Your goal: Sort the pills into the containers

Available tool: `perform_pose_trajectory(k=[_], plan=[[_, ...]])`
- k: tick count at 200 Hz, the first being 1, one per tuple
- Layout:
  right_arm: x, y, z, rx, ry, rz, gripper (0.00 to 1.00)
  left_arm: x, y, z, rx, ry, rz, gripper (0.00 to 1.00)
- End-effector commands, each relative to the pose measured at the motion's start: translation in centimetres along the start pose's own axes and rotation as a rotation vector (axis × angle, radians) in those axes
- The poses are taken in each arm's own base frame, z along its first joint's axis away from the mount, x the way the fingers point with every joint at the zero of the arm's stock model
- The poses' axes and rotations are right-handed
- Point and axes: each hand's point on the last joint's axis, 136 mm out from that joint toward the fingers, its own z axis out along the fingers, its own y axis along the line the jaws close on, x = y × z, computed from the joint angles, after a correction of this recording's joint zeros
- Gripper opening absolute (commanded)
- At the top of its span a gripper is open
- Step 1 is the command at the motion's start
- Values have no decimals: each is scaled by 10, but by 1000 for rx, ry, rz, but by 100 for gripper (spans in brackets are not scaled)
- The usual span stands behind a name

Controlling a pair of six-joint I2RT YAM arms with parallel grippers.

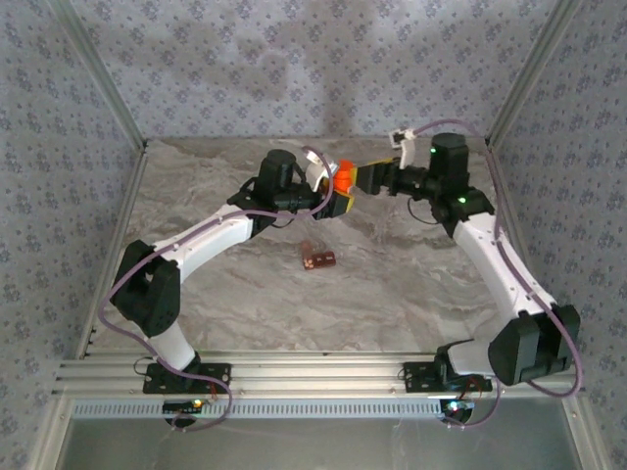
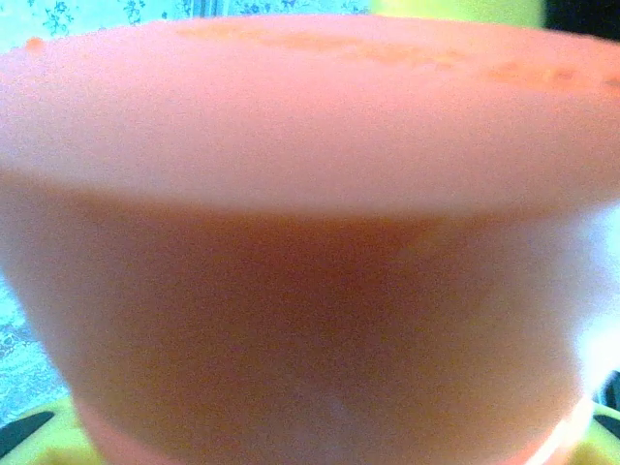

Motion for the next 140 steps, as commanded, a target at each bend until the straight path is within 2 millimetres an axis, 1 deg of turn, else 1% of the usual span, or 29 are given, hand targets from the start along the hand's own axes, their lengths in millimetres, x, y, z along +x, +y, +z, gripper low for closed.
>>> perform_pose_trajectory(k=[1, 20, 33, 64, 89, 118, 140], plan=[[-2, 15, -23, -97, 15, -32, 80, -44, -20, -24, 54, -101, 97, 0], [-5, 11, -28, -135, 43, -25, 79, -42, -30, -30, 128, -73, 108, 0], [-9, 10, -26, -166, 56, -30, 78, -41, -38, -32, 185, -51, 111, 0], [-14, 24, -14, -281, 103, -32, 78, -35, -55, -35, 308, 16, 94, 0], [-16, 34, -4, -320, 136, -51, 78, -32, -60, -35, 347, 40, 85, 0], [-18, 40, 9, -341, 154, -59, 78, -30, -61, -35, 363, 51, 79, 0], [-15, 43, 19, -347, 176, -62, 77, -29, -63, -35, 373, 59, 77, 0]])
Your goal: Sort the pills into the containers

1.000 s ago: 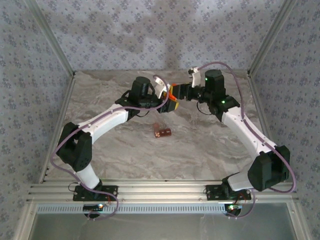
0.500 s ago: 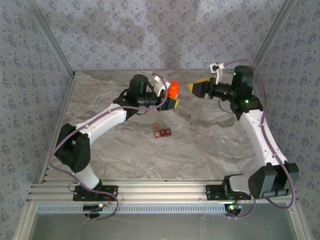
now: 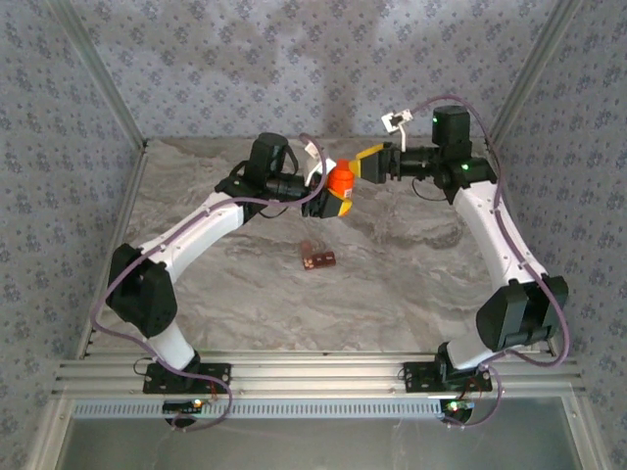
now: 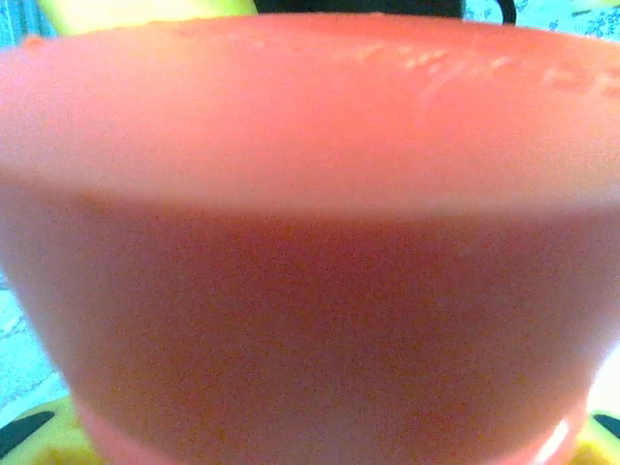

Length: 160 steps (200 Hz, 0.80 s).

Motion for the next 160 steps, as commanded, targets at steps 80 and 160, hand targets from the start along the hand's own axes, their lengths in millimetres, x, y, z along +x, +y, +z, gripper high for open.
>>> perform_pose_trajectory(k=[80, 160], plan=[[6, 8, 24, -51, 70, -9, 68, -11, -13, -1, 64, -4, 41, 0], [11, 14, 20, -48, 73, -16, 70, -11, -11, 0, 61, -6, 38, 0]])
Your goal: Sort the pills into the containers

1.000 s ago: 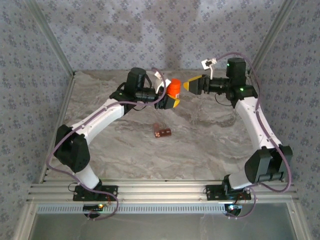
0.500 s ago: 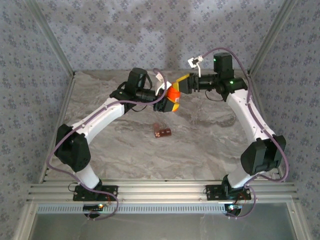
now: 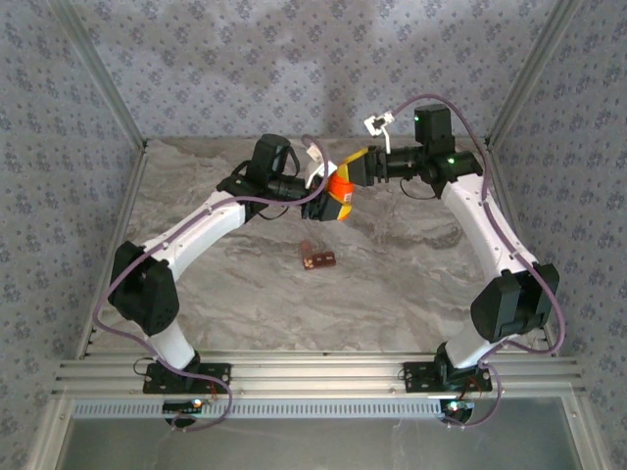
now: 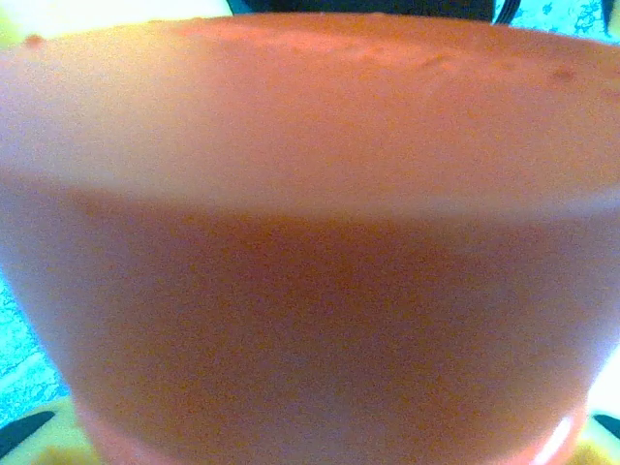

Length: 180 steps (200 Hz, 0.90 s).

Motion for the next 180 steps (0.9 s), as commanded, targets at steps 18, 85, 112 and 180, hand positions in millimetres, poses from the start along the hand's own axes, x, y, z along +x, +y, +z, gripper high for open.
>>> perform_pose_trajectory(k=[18, 85, 112, 180], plan=[[-1, 11, -5, 0, -3, -31, 70, -20, -12, -2, 40, -35, 62, 0], [3, 11, -10, 6, -11, -21, 54, -21, -11, -2, 34, -39, 64, 0], [6, 9, -8, 19, -8, -13, 45, -23, -9, -2, 18, -46, 66, 0], [31, -29, 8, 307, -36, 77, 39, -31, 18, -6, -207, -129, 90, 0]])
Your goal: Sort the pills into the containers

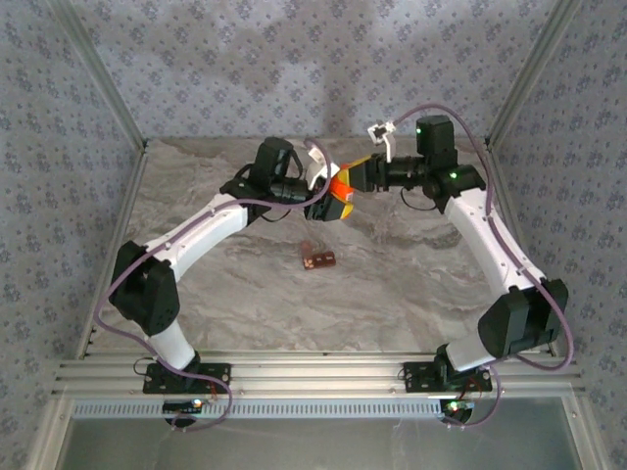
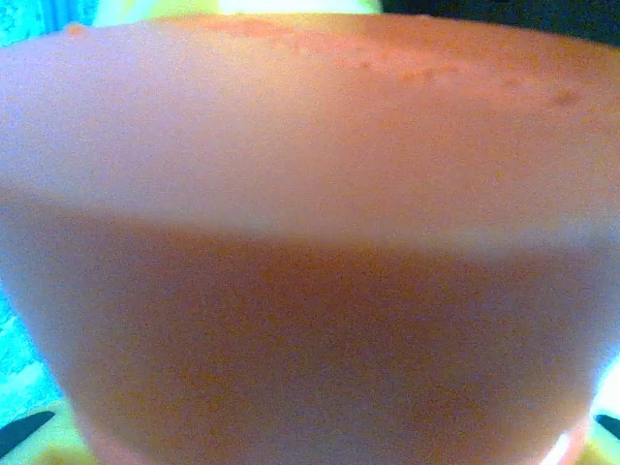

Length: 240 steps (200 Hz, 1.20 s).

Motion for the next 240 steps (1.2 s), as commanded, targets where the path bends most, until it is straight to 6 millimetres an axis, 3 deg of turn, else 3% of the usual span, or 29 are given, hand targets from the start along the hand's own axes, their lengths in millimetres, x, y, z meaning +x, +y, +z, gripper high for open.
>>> perform_pose_trajectory(k=[1, 45, 72, 94, 125, 147, 170, 200, 240], plan=[[16, -16, 12, 142, 4, 72, 39, -39, 0, -12, -100, -133, 91, 0], [28, -22, 31, 197, 0, 119, 40, -39, 2, -1, -155, -172, 96, 0], [29, -23, 31, 190, 2, 112, 43, -37, 2, 1, -160, -177, 90, 0], [23, -18, 16, 166, -10, 94, 62, -36, 6, 0, -175, -169, 85, 0], [6, 1, -27, 67, -76, 8, 80, -37, 7, -7, -166, -161, 86, 0], [4, 13, -50, -14, -87, -16, 81, -36, 1, -12, -120, -146, 92, 0], [-3, 8, -61, -14, -111, -19, 81, -34, -10, -13, -48, -124, 101, 0], [-14, 7, -59, -63, -106, -29, 79, -33, -28, -14, 63, -93, 101, 0], [-25, 14, -48, -100, -86, -49, 78, -30, -35, -13, 116, -59, 87, 0]])
